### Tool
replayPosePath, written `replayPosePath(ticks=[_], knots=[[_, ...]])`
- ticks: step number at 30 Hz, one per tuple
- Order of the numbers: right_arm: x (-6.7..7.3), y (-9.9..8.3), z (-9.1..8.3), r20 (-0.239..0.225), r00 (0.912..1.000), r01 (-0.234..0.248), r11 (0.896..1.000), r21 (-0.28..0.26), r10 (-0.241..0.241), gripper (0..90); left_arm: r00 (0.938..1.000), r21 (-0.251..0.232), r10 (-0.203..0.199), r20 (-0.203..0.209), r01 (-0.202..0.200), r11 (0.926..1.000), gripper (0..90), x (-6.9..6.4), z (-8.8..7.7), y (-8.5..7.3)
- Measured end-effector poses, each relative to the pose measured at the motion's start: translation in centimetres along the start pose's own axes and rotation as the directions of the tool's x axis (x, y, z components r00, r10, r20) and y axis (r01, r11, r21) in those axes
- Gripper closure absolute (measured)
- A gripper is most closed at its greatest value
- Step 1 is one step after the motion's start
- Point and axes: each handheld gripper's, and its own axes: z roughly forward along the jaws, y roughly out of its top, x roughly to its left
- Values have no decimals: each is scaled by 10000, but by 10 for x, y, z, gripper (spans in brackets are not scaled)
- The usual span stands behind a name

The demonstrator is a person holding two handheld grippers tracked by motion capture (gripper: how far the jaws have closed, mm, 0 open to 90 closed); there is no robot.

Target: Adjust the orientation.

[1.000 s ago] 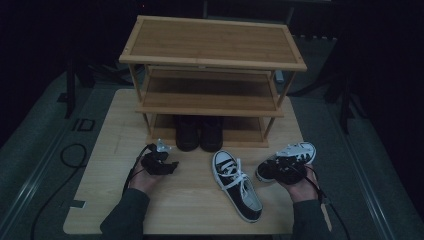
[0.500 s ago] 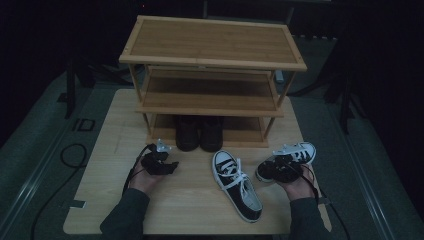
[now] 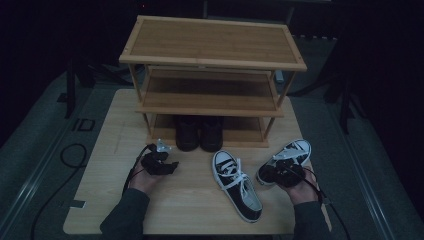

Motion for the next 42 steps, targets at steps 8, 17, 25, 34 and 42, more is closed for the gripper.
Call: replayPosePath(ticks=[8, 17, 25, 34, 42], knots=[[2, -9, -14, -206, 9988, 442, 9986, 301, -436, 859, 10000, -2, -4, -4, 4, 10000, 458, 0, 0, 0], [0, -24, -32, -416, 9951, 923, 9930, 730, -894, 852, 10000, -16, -11, -4, 11, 10000, 457, 0, 0, 0], [-13, -32, -44, -370, 9992, 171, 9998, 82, -168, 754, 10000, -2, -3, -11, 3, 10000, 448, -1, 0, 0], [-30, -30, -33, 1045, 9902, -929, 9957, -58, 930, 713, 10000, 8, 31, 8, -31, 10000, 447, 0, 0, 0], [-41, -27, -19, 1341, 9799, -1493, 9888, 40, 1474, 680, 10000, -46, -25, 28, 25, 10000, 446, -1, 0, 0]])
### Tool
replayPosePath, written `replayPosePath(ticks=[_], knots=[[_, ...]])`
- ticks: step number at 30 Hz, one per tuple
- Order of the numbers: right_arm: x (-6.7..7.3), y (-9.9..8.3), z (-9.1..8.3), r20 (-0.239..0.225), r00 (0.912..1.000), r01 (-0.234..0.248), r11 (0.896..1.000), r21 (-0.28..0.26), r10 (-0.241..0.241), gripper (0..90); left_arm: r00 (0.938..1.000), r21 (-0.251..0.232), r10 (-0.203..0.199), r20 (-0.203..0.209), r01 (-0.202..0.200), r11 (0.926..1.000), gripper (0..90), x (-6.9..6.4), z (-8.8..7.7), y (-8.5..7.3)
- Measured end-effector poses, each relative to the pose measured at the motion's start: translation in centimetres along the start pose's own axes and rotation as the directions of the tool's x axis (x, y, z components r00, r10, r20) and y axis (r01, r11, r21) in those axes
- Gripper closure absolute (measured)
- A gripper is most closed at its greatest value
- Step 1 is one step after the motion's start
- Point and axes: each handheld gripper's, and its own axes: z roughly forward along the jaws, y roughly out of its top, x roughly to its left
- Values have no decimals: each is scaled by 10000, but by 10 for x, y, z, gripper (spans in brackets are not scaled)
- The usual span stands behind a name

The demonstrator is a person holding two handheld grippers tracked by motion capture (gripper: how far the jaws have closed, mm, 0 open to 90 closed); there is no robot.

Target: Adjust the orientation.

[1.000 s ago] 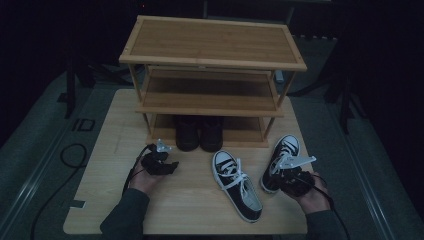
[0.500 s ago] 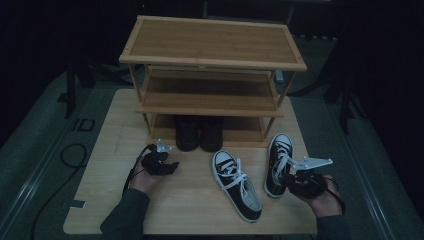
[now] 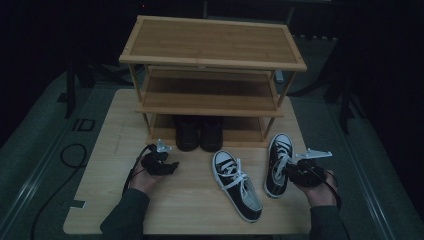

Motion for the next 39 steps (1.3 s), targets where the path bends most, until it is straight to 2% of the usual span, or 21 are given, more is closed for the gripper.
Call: replayPosePath(ticks=[12, 20, 23, 24, 25, 35, 36, 37, 39], knots=[[-2, 8, 27, 793, 9941, -774, 9961, 413, 740, 623, 10000, 33, 45, -8, -45, 10000, 444, 0, 0, 0], [-4, 15, 42, 1106, 9865, -1278, 9902, 559, 1210, 672, 9999, 77, 103, -4, -103, 9999, 444, 1, 0, 0], [-5, 15, 41, 1110, 9862, -1304, 9894, 645, 1228, 742, 10000, 72, 93, -6, -93, 9999, 443, 1, 0, 0], [-5, 15, 41, 1126, 9861, -1300, 9891, 684, 1218, 773, 9995, 239, 331, -1, -331, 9992, 442, 2, -2, 0], [-5, 15, 40, 1138, 9863, -1274, 9895, 684, 1192, 783, 9994, 250, 346, -6, -346, 9991, 442, 2, -2, 0], [-3, 15, 33, 1626, 9826, -1045, 9912, 814, 902, 819, 9997, 148, 247, 17, -247, 9996, 441, 2, -1, 0], [-3, 14, 32, 1617, 9826, -1048, 9913, 795, 910, 821, 9995, 207, 313, 9, -313, 9993, 441, 2, -1, 0], [-4, 13, 30, 1611, 9826, -1061, 9913, 777, 926, 823, 9999, 47, 125, 31, -125, 9999, 440, 1, 0, 0], [-5, 10, 27, 1585, 9833, -1025, 9920, 732, 899, 826, 9999, 84, 169, 25, -169, 9998, 440, 1, 0, 0]])
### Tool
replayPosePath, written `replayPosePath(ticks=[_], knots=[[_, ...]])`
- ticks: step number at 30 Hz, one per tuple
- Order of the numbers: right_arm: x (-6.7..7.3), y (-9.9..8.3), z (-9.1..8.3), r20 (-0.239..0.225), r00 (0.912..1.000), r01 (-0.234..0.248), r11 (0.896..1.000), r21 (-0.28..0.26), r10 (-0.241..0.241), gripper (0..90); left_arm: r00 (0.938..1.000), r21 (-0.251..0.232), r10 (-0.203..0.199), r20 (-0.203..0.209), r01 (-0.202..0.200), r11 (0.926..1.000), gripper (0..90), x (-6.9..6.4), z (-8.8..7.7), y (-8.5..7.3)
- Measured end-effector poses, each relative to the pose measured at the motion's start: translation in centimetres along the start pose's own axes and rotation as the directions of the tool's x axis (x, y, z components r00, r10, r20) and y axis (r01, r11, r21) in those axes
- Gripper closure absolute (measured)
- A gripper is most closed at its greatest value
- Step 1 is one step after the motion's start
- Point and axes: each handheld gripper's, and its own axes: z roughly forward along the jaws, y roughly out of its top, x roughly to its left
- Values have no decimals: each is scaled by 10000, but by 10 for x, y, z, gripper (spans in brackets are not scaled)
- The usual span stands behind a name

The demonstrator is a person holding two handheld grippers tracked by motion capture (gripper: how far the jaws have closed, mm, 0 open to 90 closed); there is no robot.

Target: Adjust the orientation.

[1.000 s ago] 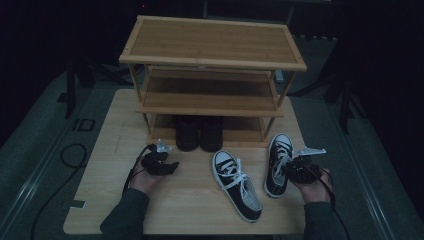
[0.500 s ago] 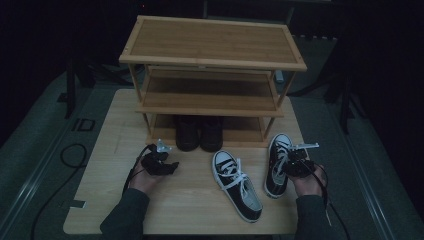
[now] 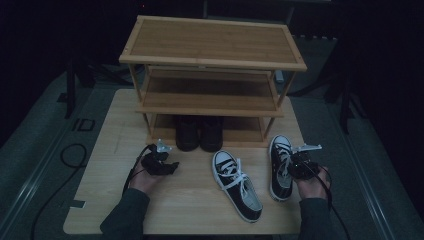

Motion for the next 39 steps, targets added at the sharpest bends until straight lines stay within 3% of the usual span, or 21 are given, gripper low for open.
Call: replayPosePath(ticks=[15, 27, 39], knots=[[-4, -5, -15, -108, 9994, 340, 9990, -295, -344, 835, 9999, -129, -135, 26, 135, 9998, 439, -1, 1, 0], [-3, -8, -36, -700, 9956, 554, 9941, -929, -620, 841, 9999, -135, -134, 25, 135, 9998, 436, -1, 1, 0], [11, -3, -30, -1140, 9846, 1169, 9837, -1366, -1328, 841, 9999, -153, -127, 40, 128, 9998, 435, -1, 1, 0]])
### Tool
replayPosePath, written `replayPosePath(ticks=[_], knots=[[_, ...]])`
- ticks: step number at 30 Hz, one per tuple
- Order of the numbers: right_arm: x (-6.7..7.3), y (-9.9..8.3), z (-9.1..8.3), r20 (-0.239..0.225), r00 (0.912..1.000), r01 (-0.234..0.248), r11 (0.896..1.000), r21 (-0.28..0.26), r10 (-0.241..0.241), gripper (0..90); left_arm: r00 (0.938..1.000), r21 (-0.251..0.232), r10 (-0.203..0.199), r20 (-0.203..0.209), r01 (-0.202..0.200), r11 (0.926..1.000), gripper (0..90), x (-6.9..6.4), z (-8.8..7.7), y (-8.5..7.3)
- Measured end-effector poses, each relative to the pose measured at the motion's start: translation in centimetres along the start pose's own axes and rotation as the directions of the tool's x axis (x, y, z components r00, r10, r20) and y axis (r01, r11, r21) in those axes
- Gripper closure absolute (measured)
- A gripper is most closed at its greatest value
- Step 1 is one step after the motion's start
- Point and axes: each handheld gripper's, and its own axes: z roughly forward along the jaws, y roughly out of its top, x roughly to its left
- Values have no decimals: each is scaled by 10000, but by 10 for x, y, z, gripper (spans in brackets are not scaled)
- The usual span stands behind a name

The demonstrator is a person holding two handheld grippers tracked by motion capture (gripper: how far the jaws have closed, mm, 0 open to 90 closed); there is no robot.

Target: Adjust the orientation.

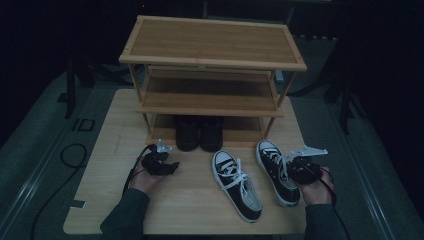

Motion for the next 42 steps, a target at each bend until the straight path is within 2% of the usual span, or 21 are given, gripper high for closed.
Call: replayPosePath(ticks=[17, 25, 30, 38, 42], knots=[[13, 6, 11, -580, 9940, 910, 9952, -353, -930, 841, 10000, 4, 6, 11, -6, 10000, 435, 0, 0, 0], [17, 6, 16, -832, 9895, 1140, 9921, -515, -1181, 841, 9997, 205, 238, -11, -238, 9995, 435, 2, -1, 0], [21, 7, 18, -930, 9874, 1223, 9903, -652, -1281, 841, 9999, 95, 102, 3, -102, 9999, 435, 0, -1, 0], [33, 7, 28, -1175, 9780, 1632, 9830, -842, -1724, 842, 10000, 7, 18, 23, -18, 10000, 435, 0, 0, 0], [34, 5, 31, -1261, 9767, 1617, 9816, -1012, -1739, 842, 10000, 8, 18, 20, -18, 10000, 435, 0, 0, 0]])
